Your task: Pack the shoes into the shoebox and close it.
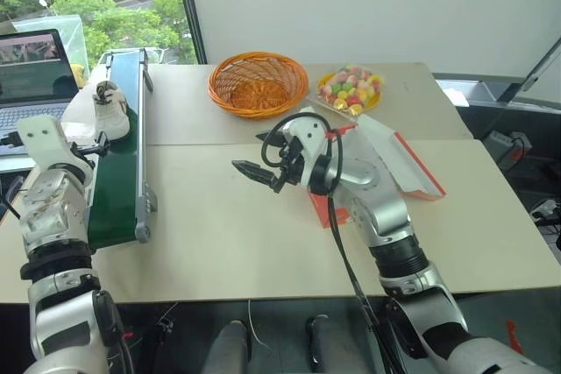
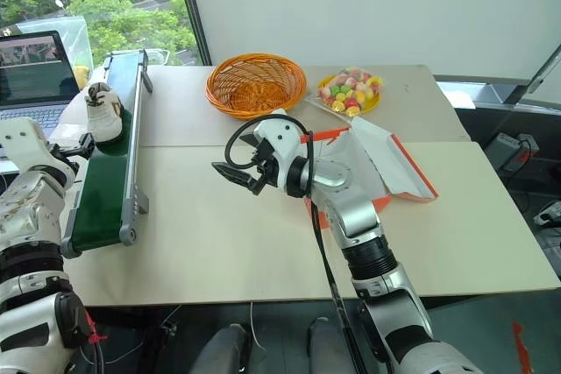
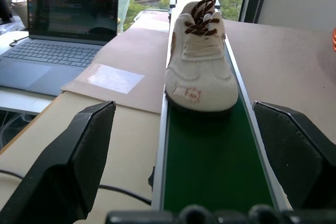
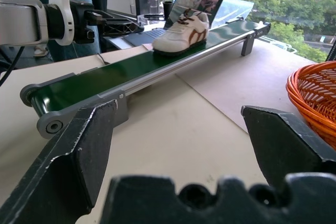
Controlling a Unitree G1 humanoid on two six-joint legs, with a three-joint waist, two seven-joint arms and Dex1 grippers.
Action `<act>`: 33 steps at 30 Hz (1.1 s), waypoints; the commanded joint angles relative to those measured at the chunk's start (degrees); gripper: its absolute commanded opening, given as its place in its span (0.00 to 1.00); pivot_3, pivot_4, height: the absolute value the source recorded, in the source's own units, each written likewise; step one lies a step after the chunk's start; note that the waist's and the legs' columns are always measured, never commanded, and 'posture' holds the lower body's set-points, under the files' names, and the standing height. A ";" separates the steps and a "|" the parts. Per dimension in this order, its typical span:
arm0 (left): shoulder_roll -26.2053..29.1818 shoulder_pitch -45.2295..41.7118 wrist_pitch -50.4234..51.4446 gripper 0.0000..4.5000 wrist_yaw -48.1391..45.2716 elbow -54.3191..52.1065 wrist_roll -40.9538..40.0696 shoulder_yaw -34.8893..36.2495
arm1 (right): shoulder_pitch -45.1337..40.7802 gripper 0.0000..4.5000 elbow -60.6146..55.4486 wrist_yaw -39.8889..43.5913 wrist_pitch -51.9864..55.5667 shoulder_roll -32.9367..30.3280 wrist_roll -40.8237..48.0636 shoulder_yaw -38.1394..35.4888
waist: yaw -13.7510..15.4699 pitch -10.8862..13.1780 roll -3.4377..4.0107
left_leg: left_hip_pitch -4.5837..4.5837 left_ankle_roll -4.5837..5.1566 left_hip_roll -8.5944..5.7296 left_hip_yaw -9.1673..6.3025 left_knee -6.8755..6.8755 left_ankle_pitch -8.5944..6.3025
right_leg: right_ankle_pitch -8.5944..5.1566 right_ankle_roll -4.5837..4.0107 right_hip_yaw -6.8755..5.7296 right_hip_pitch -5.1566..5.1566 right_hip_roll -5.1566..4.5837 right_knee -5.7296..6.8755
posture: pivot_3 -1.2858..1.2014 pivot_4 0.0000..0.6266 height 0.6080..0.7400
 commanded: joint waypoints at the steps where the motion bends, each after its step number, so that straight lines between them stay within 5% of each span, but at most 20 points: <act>1: 0.96 -2.44 -2.83 1.00 0.09 1.36 0.58 -1.03 | -0.19 1.00 -1.25 0.21 -1.37 -0.12 -0.03 -0.32 | -0.03 0.00 0.00 | -0.01 0.00 0.00 0.00 0.00 0.00 | 0.00 0.00 0.00 -0.01 0.00 0.02 | 0.52 0.24 1.00; 11: -0.82 -4.78 1.71 1.00 5.09 6.41 -1.42 -0.04 | 0.84 1.00 -2.35 -0.16 -0.57 -1.48 -0.49 -0.29 | -0.01 0.00 -0.01 | 0.00 0.00 0.00 0.00 0.01 0.00 | 0.00 0.00 0.00 -0.01 0.00 0.05 | 0.52 0.24 1.00; 14: -1.27 -5.52 4.42 0.86 4.97 8.01 -2.90 0.16 | 1.22 1.00 -3.13 -0.55 -0.21 -2.02 -0.71 -0.25 | -0.03 -0.01 -0.01 | -0.01 0.00 0.00 -0.01 0.00 0.00 | 0.00 0.00 0.00 -0.02 0.00 0.05 | 0.52 0.24 1.00; 21: -3.34 -5.74 6.23 0.30 5.08 0.52 -2.69 -3.10 | 2.07 1.00 -5.30 -1.56 0.87 -2.86 -0.60 -0.40 | 0.31 -0.01 -0.02 | 0.07 -0.08 0.00 -0.05 0.02 0.06 | -0.01 0.01 -0.02 0.02 0.01 0.20 | 0.52 0.24 1.00; 25: -6.05 -4.80 7.94 0.07 5.01 -8.41 -5.07 -2.81 | 2.77 1.00 -6.40 -1.87 1.94 -3.16 -0.44 -0.13 | 0.36 -0.01 -0.10 | -0.01 -0.12 0.00 -0.07 0.08 0.08 | 0.00 0.01 -0.04 0.02 0.00 0.17 | 0.52 0.24 1.00; 33: -16.99 -0.71 12.36 0.03 1.75 -33.13 -13.51 -8.27 | 0.98 1.00 -6.41 -6.55 8.78 0.90 7.06 -8.37 | 0.08 -0.01 -0.13 | -0.13 -0.13 0.00 -0.06 -0.01 0.07 | 0.02 -0.03 0.00 -0.05 -0.03 0.01 | 0.52 0.24 1.00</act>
